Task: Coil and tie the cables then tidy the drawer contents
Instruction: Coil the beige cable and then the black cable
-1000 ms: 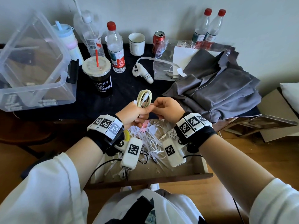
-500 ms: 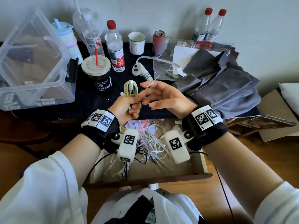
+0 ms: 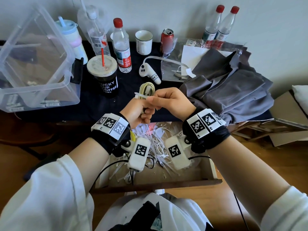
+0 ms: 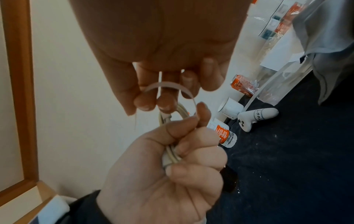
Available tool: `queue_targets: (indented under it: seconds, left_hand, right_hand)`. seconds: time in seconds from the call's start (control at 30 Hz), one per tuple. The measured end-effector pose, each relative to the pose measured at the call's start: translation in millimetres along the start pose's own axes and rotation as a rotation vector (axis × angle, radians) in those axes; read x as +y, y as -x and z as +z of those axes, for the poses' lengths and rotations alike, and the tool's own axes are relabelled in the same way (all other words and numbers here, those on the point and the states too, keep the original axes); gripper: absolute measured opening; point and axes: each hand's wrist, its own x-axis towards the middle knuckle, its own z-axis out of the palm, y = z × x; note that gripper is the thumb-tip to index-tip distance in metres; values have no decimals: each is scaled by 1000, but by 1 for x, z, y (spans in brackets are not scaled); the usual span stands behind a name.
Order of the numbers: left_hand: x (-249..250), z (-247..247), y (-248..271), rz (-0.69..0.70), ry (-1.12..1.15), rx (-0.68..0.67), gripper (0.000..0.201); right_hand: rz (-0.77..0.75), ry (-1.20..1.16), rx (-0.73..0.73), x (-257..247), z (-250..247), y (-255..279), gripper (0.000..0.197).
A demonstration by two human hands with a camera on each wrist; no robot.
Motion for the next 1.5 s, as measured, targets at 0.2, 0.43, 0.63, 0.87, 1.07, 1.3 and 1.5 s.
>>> queue_targets:
  seconds: [0.2, 0.43, 0.63, 0.87, 1.07, 1.3, 1.5]
  left_hand:
    - [-1, -2, 2, 11, -10, -49, 49]
    - [-2, 0, 8, 26, -18, -44, 34]
    - [-4, 2, 11, 18, -49, -33, 42]
    - [3, 11, 19, -48, -261, 24, 27]
    - [8, 17, 17, -198, -375, 39, 45]
    - [-1, 14, 13, -79, -543, 107, 28]
    - [-1, 12, 12, -34, -537, 91, 25]
  right_hand:
    - [49, 31, -23, -8, -1, 4, 39]
    - [76, 25, -54, -13, 0, 8, 40]
    - [95, 36, -57, -11, 2, 10, 40]
    - [138, 66, -33, -12, 4, 12, 44]
    - [209, 52, -38, -17, 7, 12, 43]
    - [374, 21, 19, -15, 8, 11, 46]
    - [443, -46, 46, -15, 6, 9, 48]
